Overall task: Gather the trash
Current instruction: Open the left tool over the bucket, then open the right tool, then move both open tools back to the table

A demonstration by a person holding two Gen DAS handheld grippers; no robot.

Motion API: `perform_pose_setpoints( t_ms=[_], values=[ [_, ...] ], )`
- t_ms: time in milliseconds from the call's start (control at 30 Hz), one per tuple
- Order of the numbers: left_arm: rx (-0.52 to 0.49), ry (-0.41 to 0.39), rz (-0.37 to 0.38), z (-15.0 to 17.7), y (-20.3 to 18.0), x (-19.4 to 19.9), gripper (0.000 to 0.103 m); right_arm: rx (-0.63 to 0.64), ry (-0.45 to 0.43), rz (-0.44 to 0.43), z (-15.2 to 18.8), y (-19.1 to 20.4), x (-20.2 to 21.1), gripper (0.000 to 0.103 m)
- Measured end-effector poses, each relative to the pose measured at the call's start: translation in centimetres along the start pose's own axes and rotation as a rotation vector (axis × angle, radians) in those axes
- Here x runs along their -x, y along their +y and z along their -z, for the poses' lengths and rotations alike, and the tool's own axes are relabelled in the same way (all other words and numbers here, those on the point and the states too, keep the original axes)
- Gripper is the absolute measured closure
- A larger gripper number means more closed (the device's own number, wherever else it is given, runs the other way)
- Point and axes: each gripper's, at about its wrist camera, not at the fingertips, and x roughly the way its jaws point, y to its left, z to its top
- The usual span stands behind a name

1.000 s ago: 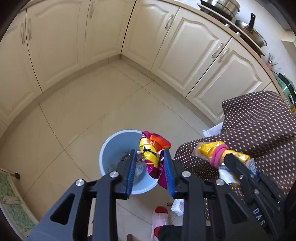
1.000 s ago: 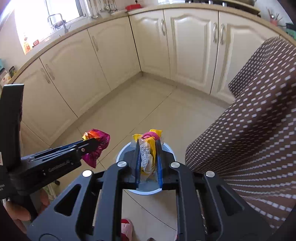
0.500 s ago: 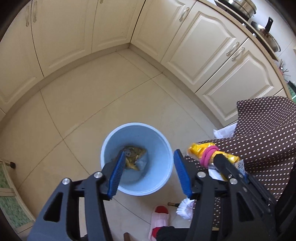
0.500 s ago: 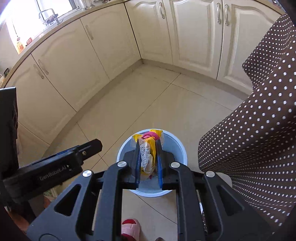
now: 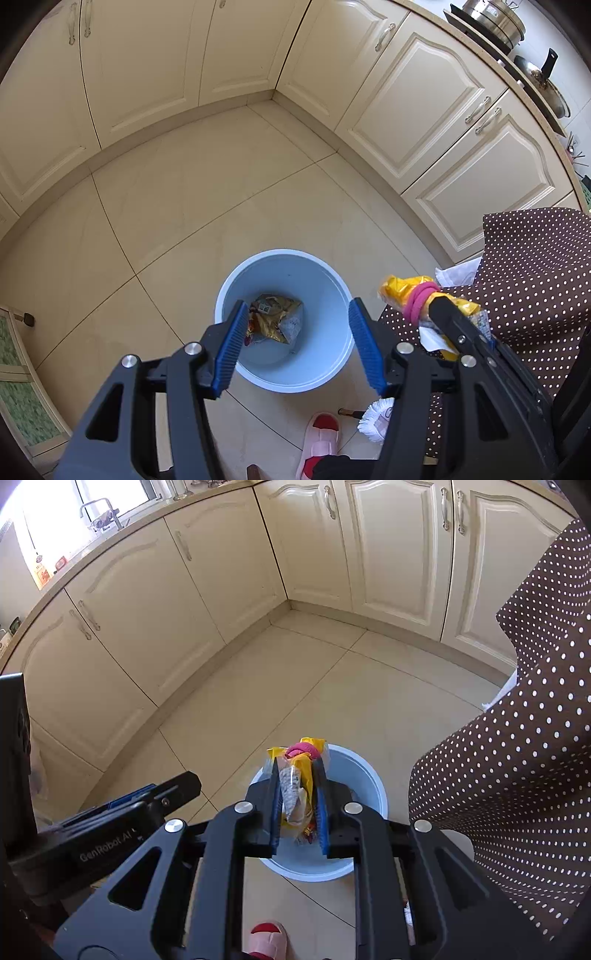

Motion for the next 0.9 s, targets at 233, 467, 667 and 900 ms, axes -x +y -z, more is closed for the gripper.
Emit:
perform_pose_setpoints(
  t_ms=[233,467,667,900],
  values=[
    [0.003,-0.007,0.002,0.0,0.2,0.2,0.047,-0.006,-0.025,0.007,-0.4,0.2,0.1,0.072],
    [0.001,-0.021,0.014,0.0,0.0,1.3,0.047,-0.006,-0.039,0.020,-0.4,-0.3,1.4,0.062],
    [-0.046,-0.086,0.037,0.7,-2.4,5.2,0.047,0.014,-0.109,0.046,-0.9,-0.9,6.3,0.062],
    [-0.172,-0.201,0.116,2.6,-9.5,12.9,0.047,0.029,-0.287,0.104,-0.9,-2.7,17.4,0.062]
  ],
)
